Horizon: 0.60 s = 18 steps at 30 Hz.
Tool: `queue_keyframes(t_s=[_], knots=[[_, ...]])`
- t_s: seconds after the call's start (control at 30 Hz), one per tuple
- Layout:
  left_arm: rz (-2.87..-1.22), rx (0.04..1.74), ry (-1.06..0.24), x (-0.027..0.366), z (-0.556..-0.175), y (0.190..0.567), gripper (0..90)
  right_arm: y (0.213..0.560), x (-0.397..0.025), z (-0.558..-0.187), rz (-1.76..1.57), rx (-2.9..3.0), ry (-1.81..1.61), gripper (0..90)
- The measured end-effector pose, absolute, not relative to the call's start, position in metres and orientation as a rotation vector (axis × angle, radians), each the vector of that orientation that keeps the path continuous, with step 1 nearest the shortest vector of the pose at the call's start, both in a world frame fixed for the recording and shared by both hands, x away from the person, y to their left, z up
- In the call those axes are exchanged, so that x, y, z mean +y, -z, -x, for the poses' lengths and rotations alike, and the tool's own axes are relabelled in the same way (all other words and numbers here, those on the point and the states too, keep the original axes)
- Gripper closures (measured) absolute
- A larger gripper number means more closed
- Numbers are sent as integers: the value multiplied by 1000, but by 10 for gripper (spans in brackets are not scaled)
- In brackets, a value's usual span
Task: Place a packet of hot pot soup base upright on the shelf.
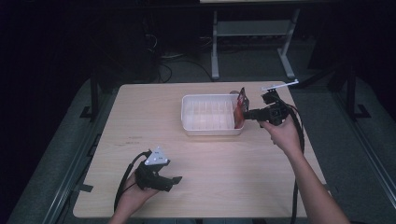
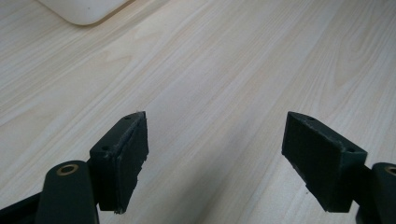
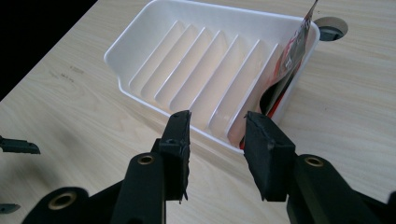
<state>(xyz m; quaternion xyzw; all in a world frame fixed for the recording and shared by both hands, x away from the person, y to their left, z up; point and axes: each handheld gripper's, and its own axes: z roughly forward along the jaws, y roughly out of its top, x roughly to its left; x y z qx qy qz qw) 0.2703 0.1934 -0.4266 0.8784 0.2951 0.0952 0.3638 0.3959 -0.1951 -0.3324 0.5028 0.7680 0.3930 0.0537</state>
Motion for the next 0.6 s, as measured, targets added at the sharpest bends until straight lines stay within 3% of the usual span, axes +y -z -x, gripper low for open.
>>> queue_keyframes(t_s=[0.6], knots=[[-2259, 758, -244, 191, -270, 427, 224, 337, -217, -372, -1531, 2328, -1244, 575]])
